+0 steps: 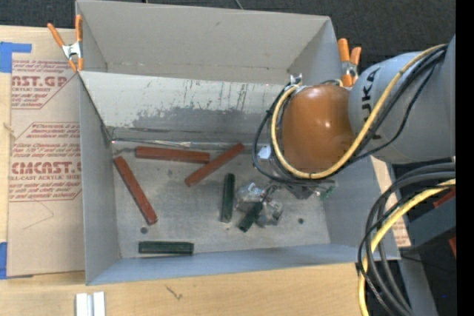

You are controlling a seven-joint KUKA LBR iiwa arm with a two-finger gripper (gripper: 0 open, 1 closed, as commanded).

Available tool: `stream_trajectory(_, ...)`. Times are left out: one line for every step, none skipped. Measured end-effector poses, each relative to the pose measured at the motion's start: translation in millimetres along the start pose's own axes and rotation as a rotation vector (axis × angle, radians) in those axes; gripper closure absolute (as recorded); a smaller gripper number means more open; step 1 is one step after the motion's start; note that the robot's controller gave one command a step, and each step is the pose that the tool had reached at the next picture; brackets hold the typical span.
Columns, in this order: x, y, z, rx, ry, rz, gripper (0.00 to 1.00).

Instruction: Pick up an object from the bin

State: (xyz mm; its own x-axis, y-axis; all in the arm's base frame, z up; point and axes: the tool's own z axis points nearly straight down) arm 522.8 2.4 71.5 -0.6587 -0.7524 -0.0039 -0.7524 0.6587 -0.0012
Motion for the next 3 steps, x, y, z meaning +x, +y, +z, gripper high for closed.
stream_trajectory(0.5, 1, -4, -0.002, 0.001, 0.001, 1.00)
stream_trajectory(0.5, 2, -17, -0.004, 0.004, 0.000, 1.00)
stream_trajectory(-0.4, 1, -25, -0.001, 0.001, 0.000, 1.00)
